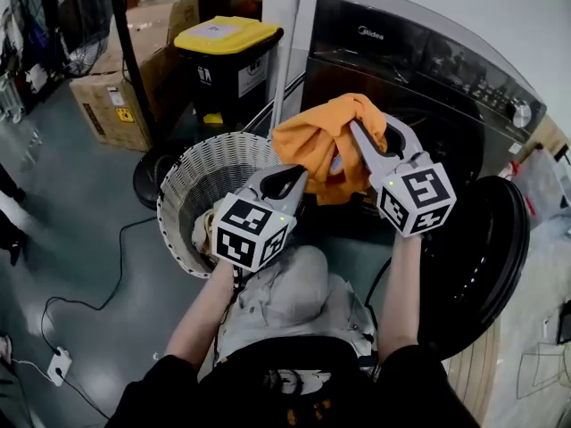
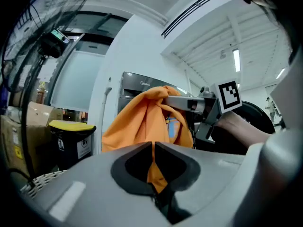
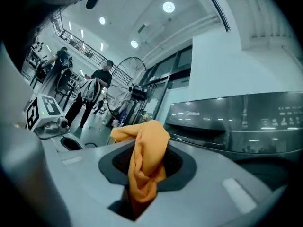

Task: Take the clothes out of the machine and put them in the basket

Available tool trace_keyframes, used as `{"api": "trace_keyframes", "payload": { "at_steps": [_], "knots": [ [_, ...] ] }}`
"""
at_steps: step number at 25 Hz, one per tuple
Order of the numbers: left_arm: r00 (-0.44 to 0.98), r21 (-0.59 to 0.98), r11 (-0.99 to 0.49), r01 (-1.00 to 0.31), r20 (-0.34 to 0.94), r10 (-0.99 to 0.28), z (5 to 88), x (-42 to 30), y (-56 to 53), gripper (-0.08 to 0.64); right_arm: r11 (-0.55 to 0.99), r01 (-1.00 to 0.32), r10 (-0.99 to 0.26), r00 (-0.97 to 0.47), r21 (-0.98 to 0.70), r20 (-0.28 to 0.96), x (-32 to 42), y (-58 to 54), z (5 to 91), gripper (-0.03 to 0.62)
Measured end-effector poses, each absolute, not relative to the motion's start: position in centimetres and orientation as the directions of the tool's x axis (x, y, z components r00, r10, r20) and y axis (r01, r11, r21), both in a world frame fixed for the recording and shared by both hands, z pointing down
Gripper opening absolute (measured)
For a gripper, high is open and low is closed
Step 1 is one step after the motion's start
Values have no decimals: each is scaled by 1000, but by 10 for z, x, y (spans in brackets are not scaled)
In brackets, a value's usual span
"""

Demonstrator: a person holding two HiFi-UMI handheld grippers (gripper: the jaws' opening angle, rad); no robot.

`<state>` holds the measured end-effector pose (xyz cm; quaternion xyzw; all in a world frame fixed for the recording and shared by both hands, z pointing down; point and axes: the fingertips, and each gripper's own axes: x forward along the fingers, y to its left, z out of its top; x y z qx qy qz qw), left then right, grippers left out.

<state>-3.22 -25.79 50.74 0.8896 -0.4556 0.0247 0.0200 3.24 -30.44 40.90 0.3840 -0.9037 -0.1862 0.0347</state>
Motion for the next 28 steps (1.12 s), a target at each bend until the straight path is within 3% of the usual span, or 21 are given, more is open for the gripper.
{"api": "trace_keyframes", "payload": {
  "at_steps": [12, 18, 22, 28],
  "knots": [
    [349, 5, -349, -937, -1, -937, 481, -181, -233, 18, 776, -492, -476, -867, 394, -146, -123, -270, 373, 114],
    [274, 5, -275, -962, -35, -961, 468, -223, -219, 18, 824, -434, -403, -901, 365, -160, -170, -262, 360, 114],
    [251, -9, -251, -968, 6, -968, 485, -237, -216, 22, 883, -362, -357, -931, 298, -75, -197, -260, 405, 114],
    [231, 22, -230, -973, 106, -967, 531, -243, -213, 22, 937, -245, -296, -935, 249, 196, -233, -260, 524, 115]
  ]
}}
